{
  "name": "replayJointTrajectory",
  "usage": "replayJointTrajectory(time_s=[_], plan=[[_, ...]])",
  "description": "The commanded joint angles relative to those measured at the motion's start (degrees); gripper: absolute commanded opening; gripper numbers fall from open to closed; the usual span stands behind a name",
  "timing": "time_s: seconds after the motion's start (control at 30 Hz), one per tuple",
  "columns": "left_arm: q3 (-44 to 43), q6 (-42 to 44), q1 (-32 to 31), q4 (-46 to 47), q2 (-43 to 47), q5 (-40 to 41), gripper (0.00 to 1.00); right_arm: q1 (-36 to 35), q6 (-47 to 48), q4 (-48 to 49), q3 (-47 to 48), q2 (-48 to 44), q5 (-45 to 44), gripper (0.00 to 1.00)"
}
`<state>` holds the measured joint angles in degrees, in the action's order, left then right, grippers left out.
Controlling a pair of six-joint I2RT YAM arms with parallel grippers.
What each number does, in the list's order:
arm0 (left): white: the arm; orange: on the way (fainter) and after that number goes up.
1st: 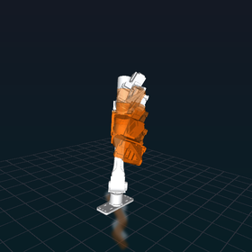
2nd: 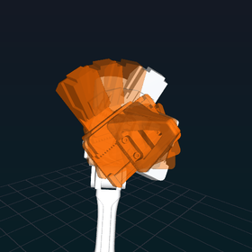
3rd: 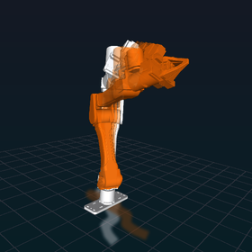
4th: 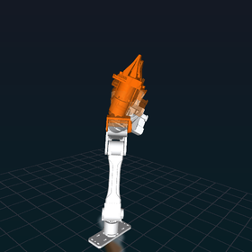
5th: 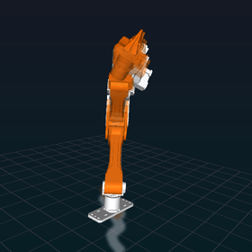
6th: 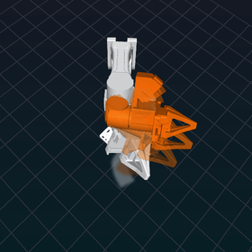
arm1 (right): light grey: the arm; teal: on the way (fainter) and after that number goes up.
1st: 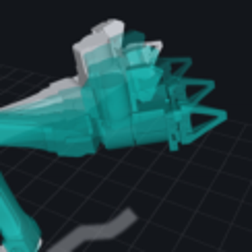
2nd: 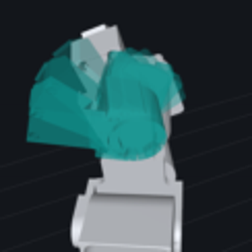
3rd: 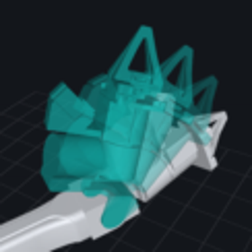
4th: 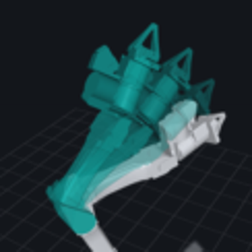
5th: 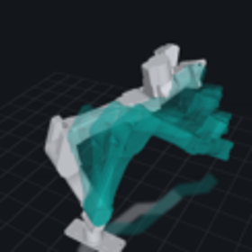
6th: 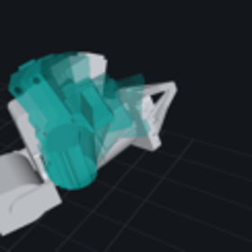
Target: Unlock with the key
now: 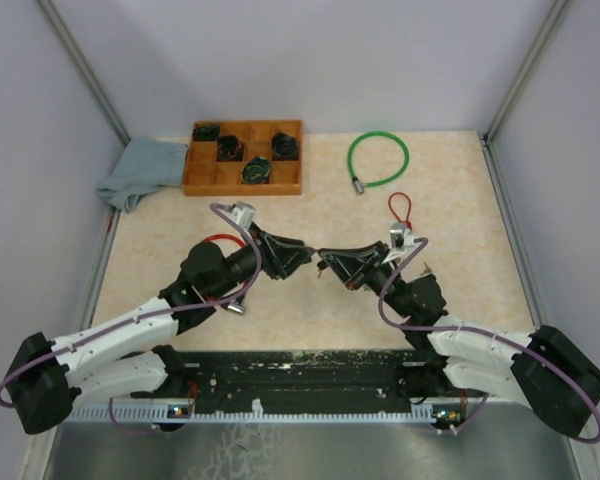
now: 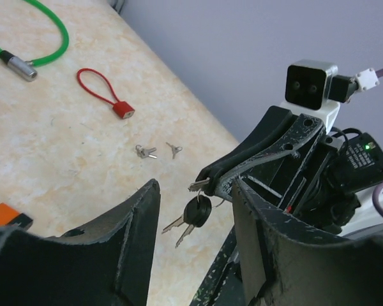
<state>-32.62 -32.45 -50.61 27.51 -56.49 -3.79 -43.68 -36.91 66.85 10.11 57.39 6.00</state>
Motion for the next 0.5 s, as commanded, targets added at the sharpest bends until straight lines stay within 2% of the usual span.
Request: replayJointTrajectory(time_s=[0.0,0.17,0.33,0.4,0.47], plan=[[0.5,-5.0,0.5,8.8,-2.6,-2.5,0.53,0.2,-3.6,8.1,-0.7,0.4,-0.8,0.0],[2.1,-7.8,1.4,15.8,-4.8,-5.7,0.42,0.2,-5.2,10.5,-0.6,1.7,-0.2,0.0],[3.0,-9.1,1.6,21.1,-6.0,-8.4,0.25,0.2,-6.8,11.8,-0.5,2.8,0.1,0.0],[3.5,-9.1,1.7,22.4,-6.1,-8.6,0.17,0.2,-7.1,12.1,-0.5,3.1,0.3,0.0],[4.0,-8.9,1.7,23.2,-6.0,-8.4,0.01,0.2,-7.1,11.8,-0.5,3.4,0.7,0.0]])
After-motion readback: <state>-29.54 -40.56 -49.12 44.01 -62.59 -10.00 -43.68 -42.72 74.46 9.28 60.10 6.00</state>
